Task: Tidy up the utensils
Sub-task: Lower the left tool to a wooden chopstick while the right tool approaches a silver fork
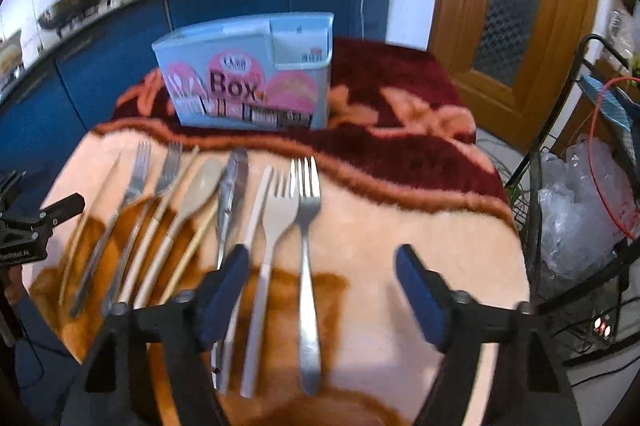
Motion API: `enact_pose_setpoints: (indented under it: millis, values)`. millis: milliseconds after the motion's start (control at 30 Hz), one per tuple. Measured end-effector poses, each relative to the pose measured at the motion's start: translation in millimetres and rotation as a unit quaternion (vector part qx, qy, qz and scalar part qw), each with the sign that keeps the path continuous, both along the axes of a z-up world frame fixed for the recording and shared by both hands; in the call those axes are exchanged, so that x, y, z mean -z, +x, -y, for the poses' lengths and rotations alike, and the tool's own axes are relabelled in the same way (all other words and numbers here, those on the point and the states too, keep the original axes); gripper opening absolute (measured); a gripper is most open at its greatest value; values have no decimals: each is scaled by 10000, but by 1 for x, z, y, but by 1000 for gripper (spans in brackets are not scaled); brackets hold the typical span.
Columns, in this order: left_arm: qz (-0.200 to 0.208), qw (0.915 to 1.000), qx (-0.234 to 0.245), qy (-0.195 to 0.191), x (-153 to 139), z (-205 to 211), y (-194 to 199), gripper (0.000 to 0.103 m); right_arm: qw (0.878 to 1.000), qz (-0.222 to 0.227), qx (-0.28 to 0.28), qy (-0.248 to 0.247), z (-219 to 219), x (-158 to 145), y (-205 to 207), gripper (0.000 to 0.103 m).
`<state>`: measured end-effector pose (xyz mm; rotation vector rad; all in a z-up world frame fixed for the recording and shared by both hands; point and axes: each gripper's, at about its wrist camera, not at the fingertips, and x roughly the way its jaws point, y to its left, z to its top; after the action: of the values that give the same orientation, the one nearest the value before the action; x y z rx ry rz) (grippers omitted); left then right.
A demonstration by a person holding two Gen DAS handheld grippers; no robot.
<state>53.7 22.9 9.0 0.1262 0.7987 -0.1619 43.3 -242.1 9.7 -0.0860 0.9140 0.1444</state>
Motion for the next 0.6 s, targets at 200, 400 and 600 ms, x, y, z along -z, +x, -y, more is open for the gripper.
enact_pose_setpoints:
  millis: [200, 400, 600]
  values:
    - [-937, 9953, 252, -57, 20, 9, 19, 62, 9963, -700, -329, -363, -6, 9, 16, 42]
    - [-1510, 9877, 394, 33, 26, 16, 33, 54, 9895, -1266, -503, -481, -13, 20, 36, 32]
    - [-2108, 9768, 378, 54, 26, 20, 51, 53, 9840, -1631, -563, -452, -16, 27, 57, 27]
